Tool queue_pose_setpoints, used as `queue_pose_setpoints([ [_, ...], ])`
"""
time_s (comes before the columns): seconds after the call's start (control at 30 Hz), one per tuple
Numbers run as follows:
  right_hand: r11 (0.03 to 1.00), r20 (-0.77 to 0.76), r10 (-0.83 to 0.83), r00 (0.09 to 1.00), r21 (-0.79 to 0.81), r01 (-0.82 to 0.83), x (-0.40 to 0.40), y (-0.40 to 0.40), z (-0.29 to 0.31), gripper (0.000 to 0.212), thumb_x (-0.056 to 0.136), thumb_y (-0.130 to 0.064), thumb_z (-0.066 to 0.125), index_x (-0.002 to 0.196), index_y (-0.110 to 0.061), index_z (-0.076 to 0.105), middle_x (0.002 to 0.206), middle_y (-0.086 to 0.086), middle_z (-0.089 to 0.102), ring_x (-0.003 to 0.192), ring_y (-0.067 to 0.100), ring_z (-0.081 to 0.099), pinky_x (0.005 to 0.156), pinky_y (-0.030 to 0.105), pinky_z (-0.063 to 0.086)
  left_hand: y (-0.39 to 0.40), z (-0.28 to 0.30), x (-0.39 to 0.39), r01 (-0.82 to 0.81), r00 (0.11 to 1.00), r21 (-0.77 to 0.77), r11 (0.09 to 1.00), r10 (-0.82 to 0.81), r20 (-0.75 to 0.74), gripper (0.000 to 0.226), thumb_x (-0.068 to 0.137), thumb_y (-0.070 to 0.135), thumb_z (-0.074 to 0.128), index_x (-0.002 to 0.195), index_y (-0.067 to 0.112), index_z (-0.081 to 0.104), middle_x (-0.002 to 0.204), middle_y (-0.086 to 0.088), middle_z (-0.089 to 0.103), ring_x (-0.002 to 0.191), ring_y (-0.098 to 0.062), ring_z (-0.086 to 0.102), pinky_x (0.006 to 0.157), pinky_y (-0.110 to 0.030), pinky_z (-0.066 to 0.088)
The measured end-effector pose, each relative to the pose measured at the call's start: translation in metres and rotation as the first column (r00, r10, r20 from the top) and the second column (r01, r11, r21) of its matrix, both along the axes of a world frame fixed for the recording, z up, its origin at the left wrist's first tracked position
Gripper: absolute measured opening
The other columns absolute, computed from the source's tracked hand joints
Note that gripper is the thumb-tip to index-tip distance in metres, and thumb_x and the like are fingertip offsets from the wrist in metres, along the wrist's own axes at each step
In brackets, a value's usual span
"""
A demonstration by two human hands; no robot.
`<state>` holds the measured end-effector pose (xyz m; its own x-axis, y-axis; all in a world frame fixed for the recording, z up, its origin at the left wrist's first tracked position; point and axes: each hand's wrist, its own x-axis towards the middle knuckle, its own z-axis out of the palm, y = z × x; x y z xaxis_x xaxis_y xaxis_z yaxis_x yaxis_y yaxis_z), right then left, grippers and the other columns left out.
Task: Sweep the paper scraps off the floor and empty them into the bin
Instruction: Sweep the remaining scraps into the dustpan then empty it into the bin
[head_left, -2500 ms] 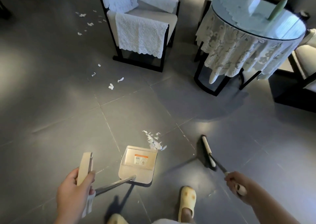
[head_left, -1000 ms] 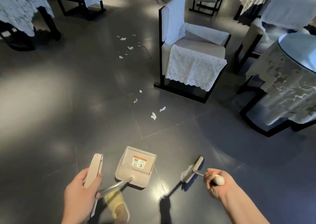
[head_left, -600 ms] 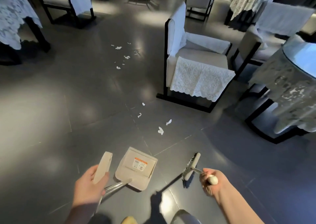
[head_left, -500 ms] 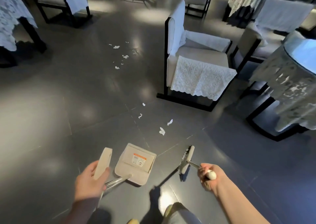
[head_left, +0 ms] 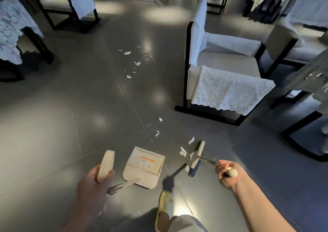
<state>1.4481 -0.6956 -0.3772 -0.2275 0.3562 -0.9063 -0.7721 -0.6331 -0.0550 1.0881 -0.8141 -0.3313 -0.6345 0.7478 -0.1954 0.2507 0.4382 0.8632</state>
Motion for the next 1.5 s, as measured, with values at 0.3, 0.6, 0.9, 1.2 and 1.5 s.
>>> queue_pose_setpoints([
  [0.3,0.991,0.224,0.130,0.966,-0.023,-0.128,-0.085,0.118,-0.001,0.029,0.078,0.009,0.028,0.062,-0.015,0.031,0.030,0.001,0.031,0.017,0.007,0.032,0.021,0.011,0.025,0.113,-0.006,-0.050,-0.036,0.999,-0.015,0.999,0.036,0.034,0.002,0.088,0.009,0.070,0.088,0.009,0.068,0.049,-0.010,0.055,0.038,-0.013,0.048,0.038,-0.027,0.043],
  [0.6,0.990,0.288,0.113,0.951,-0.118,-0.082,-0.194,0.189,-0.013,0.016,0.088,0.002,0.043,0.076,-0.009,0.047,0.037,0.006,0.045,0.020,0.010,0.040,0.025,0.014,0.036,0.195,-0.009,-0.142,-0.009,1.000,-0.033,0.999,0.009,0.014,0.007,0.089,0.014,0.068,0.083,0.011,0.066,0.058,-0.009,0.060,0.044,-0.017,0.056,0.051,-0.035,0.054],
  [0.9,0.999,0.181,0.036,0.983,0.007,-0.037,-0.284,0.226,0.004,0.025,0.082,0.003,0.053,0.063,-0.010,0.044,0.033,0.000,0.040,0.022,0.006,0.040,0.025,0.011,0.031,0.306,-0.003,-0.254,0.270,0.963,-0.068,0.961,-0.269,0.019,0.010,0.086,0.018,0.072,0.080,0.021,0.064,0.057,-0.014,0.061,0.033,-0.014,0.050,0.036,-0.024,0.037],
  [1.2,0.994,0.359,0.107,0.927,-0.048,-0.096,-0.332,0.178,0.039,0.018,0.081,0.000,0.052,0.069,-0.010,0.042,0.046,0.002,0.040,0.024,0.007,0.032,0.025,0.009,0.025,0.377,-0.004,-0.322,0.459,0.887,-0.105,0.882,-0.462,0.000,0.007,0.087,0.010,0.071,0.091,0.014,0.067,0.061,-0.012,0.062,0.052,-0.025,0.058,0.038,-0.019,0.041],
  [1.5,0.979,0.534,0.190,0.824,-0.163,-0.120,-0.363,0.237,0.014,0.021,0.088,0.001,0.046,0.069,-0.007,0.044,0.049,0.006,0.040,0.023,0.007,0.034,0.028,0.009,0.029,0.411,-0.001,-0.384,0.264,0.965,-0.118,0.957,-0.262,0.030,0.012,0.069,0.041,0.066,0.080,0.039,0.066,0.054,0.001,0.063,0.059,-0.027,0.066,0.072,-0.048,0.058],
])
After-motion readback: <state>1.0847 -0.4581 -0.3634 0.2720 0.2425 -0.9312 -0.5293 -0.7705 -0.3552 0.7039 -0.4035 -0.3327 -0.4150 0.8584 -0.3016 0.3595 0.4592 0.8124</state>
